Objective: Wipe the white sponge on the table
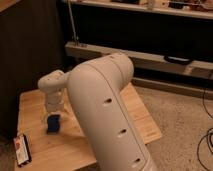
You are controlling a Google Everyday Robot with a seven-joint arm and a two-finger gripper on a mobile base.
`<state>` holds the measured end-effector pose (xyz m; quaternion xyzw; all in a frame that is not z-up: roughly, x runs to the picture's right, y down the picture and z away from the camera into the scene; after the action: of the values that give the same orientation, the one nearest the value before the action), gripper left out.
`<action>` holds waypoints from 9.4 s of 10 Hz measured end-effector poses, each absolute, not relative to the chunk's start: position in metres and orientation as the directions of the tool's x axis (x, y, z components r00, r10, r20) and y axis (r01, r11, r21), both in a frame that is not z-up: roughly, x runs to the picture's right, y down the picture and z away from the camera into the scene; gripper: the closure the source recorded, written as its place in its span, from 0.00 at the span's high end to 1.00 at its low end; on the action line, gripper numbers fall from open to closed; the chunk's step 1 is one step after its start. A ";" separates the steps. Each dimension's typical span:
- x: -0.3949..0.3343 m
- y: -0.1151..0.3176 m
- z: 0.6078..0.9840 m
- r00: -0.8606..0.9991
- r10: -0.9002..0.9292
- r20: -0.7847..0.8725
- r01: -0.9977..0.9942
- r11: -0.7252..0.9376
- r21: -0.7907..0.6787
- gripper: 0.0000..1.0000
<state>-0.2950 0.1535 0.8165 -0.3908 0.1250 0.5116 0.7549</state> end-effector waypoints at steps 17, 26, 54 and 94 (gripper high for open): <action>-0.322 0.184 0.845 0.452 0.642 -0.619 -0.879 0.202 -0.432 0.57; -0.323 0.184 0.848 0.459 0.633 -0.623 -0.878 0.218 -0.426 0.37; -0.344 0.201 0.804 0.613 0.587 -0.529 -0.776 0.323 -0.541 0.36; -0.225 0.146 0.861 0.440 0.641 -0.628 -0.884 0.185 -0.430 0.36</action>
<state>-0.2253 0.1462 0.8613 -0.3895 0.1555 0.5057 0.7539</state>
